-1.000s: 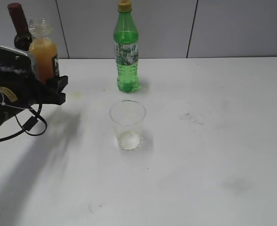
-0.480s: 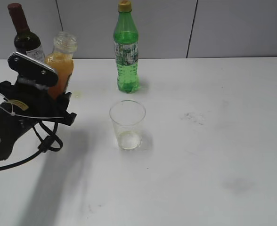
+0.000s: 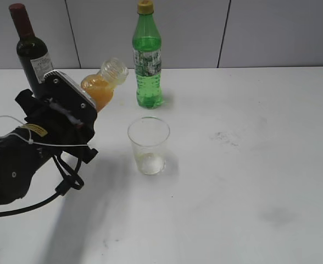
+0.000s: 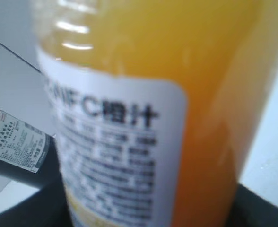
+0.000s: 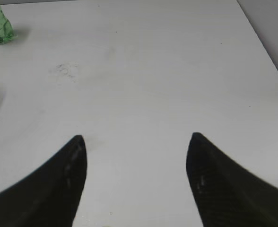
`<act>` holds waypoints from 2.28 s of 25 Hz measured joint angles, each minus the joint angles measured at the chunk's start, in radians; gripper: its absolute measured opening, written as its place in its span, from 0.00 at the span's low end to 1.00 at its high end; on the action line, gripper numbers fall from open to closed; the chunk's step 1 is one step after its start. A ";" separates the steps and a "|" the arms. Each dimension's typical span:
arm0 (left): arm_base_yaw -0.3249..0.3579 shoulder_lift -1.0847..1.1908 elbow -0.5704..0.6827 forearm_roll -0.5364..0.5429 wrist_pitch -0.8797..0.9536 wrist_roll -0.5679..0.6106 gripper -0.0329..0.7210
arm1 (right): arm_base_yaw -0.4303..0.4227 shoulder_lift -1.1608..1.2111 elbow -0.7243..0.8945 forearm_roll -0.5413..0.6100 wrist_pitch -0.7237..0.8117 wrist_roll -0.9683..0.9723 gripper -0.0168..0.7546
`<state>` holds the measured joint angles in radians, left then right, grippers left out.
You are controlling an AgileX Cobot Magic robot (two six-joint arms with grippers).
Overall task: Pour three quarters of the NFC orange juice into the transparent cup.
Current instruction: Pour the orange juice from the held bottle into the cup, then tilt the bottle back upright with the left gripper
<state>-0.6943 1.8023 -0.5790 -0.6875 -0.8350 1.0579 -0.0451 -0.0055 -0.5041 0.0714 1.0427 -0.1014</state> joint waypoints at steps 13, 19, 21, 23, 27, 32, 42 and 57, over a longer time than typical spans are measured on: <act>-0.003 0.000 0.000 -0.119 -0.007 0.321 0.67 | 0.000 0.000 0.000 0.000 0.000 0.000 0.68; -0.003 0.000 0.000 -0.123 -0.012 0.414 0.67 | 0.000 0.000 0.000 0.000 0.000 0.000 0.68; -0.003 0.000 0.000 -0.124 -0.015 0.440 0.67 | 0.000 0.000 0.000 0.000 0.000 0.000 0.68; -0.003 0.000 0.000 -0.124 -0.019 0.469 0.67 | 0.000 0.000 0.000 0.000 0.000 0.000 0.68; -0.003 0.000 0.000 -0.124 -0.028 0.518 0.67 | 0.000 0.000 0.000 0.000 0.000 0.000 0.68; -0.003 0.000 0.000 -0.124 -0.029 0.551 0.67 | 0.000 0.000 0.000 0.000 0.000 0.000 0.68; -0.003 0.000 0.000 -0.127 -0.027 0.610 0.67 | 0.000 0.000 0.000 0.000 0.000 0.001 0.68; -0.003 0.000 -0.001 -0.157 0.003 0.704 0.67 | 0.000 0.000 0.000 0.000 0.000 0.001 0.68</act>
<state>-0.6969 1.8023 -0.5799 -0.8441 -0.8323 1.7623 -0.0451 -0.0055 -0.5041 0.0714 1.0427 -0.1003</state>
